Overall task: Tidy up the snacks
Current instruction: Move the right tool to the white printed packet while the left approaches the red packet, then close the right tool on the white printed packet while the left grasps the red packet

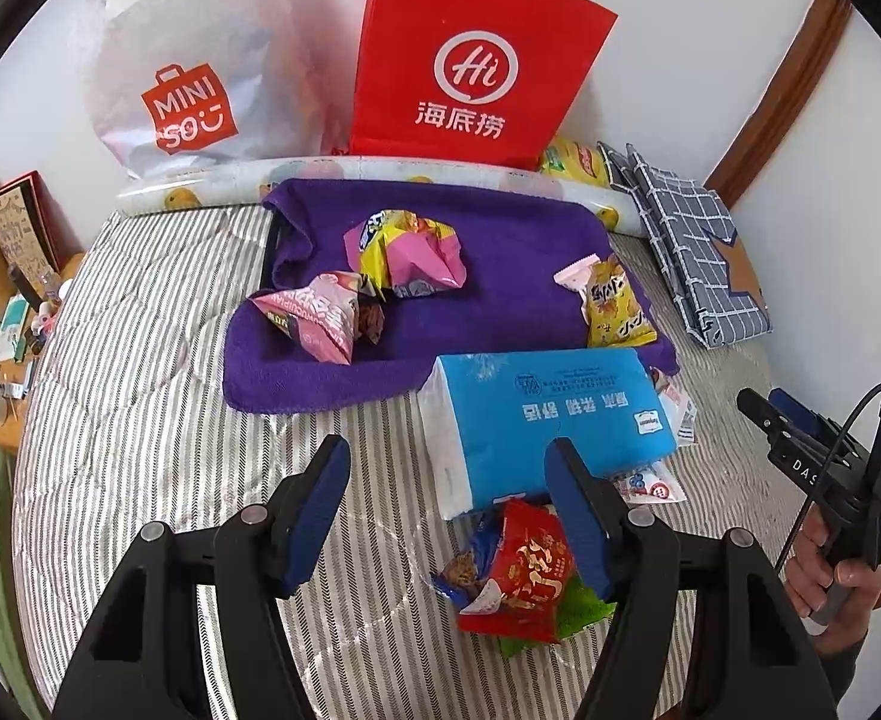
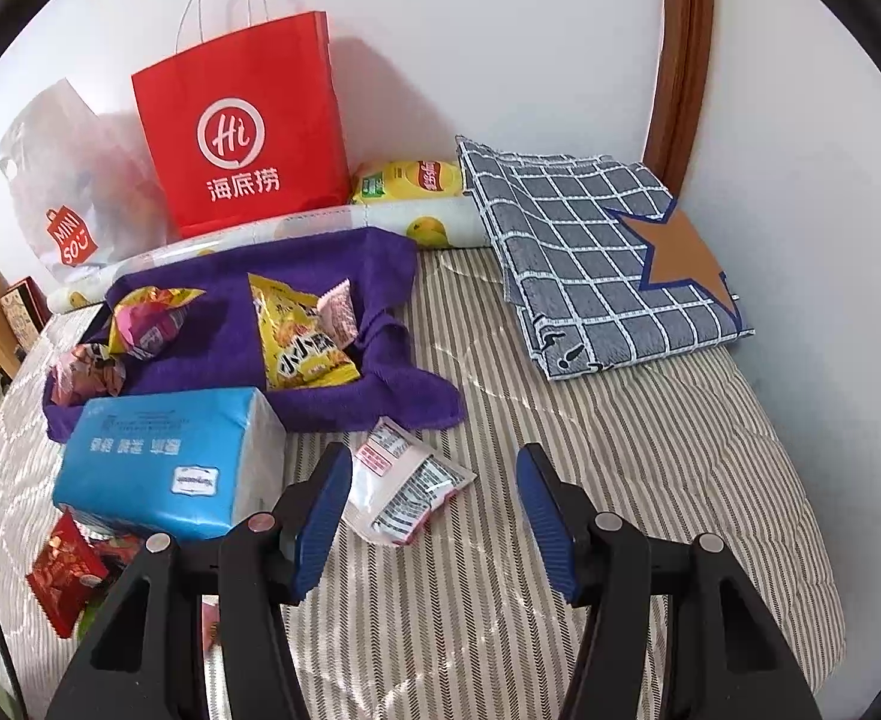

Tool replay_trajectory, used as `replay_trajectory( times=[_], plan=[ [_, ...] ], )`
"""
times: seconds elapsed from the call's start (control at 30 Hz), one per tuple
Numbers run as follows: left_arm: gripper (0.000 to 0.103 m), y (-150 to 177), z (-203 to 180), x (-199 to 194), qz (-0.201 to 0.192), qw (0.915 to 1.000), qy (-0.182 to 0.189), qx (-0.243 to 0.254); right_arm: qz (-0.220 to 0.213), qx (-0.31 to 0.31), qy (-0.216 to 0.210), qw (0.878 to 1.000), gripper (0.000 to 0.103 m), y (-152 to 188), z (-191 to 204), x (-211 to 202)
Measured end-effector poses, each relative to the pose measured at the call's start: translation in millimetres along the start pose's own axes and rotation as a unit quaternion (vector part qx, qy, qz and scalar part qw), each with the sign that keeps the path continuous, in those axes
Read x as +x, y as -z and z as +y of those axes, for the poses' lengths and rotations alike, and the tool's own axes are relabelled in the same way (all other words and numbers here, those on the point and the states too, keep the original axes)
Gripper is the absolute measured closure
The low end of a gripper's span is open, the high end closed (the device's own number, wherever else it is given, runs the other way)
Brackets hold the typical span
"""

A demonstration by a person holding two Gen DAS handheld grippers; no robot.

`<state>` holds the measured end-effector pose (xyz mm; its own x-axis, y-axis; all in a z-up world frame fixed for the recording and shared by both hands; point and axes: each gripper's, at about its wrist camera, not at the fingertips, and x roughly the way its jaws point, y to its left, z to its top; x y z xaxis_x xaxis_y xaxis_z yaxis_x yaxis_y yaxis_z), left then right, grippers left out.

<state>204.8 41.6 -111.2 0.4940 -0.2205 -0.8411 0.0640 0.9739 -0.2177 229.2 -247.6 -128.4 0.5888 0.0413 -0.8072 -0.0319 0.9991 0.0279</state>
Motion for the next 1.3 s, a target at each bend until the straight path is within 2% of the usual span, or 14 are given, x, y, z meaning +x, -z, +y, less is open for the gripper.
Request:
replay_trajectory(
  times=[0.33,0.97,1.3],
  plan=[
    [0.036,-2.4,-4.4,21.5,0.022,0.9998,-0.001,0.001,0.026,0.001,-0.013,1.0,0.048,7.5,-3.1,28.2],
    [0.036,-10.9,1.8,44.5,0.046,0.9989,0.007,0.0,0.045,-0.008,-0.028,0.999,0.048,-17.5,7.0,74.0],
    [0.036,-12.3,4.7,52.3,0.053,0.9985,0.01,-0.001,0.06,-0.01,-0.027,0.998,0.048,-18.7,6.3,87.2]
  ],
)
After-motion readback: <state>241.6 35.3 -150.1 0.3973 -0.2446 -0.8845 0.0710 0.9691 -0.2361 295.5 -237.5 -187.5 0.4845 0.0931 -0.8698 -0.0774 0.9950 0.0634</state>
